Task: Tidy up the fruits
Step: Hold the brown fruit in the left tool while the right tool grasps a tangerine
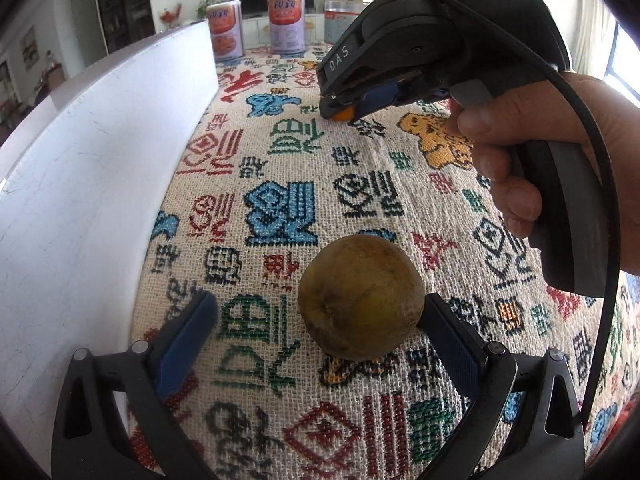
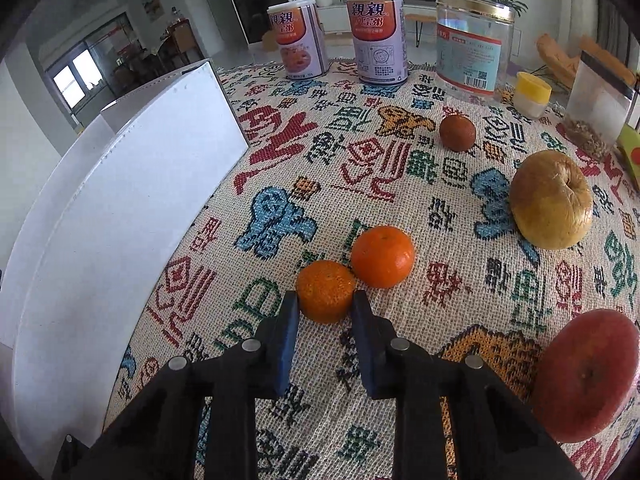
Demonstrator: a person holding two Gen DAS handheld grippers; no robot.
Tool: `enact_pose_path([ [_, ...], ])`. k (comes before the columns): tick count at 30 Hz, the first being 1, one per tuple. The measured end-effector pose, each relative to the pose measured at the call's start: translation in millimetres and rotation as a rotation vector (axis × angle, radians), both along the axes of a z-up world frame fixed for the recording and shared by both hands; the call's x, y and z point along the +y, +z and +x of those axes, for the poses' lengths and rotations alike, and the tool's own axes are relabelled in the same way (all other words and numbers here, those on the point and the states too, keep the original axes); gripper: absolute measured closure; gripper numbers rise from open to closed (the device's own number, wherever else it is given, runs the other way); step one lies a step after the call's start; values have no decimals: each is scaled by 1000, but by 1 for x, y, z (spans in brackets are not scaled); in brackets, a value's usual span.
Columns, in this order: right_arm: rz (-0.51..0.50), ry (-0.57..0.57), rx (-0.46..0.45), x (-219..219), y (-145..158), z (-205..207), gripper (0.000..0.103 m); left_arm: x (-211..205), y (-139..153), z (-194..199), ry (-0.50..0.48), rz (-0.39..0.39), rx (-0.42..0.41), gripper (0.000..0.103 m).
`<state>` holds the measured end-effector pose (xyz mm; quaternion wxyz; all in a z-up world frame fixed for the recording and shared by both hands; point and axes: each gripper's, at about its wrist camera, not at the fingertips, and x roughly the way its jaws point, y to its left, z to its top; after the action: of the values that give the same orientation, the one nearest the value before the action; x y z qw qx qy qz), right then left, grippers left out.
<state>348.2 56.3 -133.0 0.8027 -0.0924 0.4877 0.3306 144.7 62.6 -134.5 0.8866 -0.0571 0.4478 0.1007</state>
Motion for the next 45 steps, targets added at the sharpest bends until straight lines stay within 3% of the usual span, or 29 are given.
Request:
enact_pose_path([
  [5,-4,9,-7,-44,15,-26,77,0,0,0,0,1,0,2],
  [10,-6,-16,3,-122,26,-79,76,0,0,0,0,0,0,2],
  [17,-46,-135,-72,-195,5,-160,73,0,0,0,0,-1,0,2],
  [20,-74,-172,-138,-196,12,-166,56,0,0,0,0,-1,-1,2],
  [21,-49,-186,-158,-198,17,-169,42,0,0,0,0,-2,-1,2],
  [23,-35,-194,-160,-200,17,-169,25,0,0,0,-1,-3,-1,2],
  [29,-112,-207,-122,-192,5,-159,25,0,0,0,-1,-6,-2,2],
  [36,-149,-198,-103,-185,-6,-158,9,-1,-1,0,-7,-18,-6,2],
  [42,-94,-213,-88,-191,-3,-157,9,11,9,-18,-43,-149,-85,5],
  [45,-28,-217,-94,-196,5,-159,14,0,12,-19,-80,-66,-91,26],
])
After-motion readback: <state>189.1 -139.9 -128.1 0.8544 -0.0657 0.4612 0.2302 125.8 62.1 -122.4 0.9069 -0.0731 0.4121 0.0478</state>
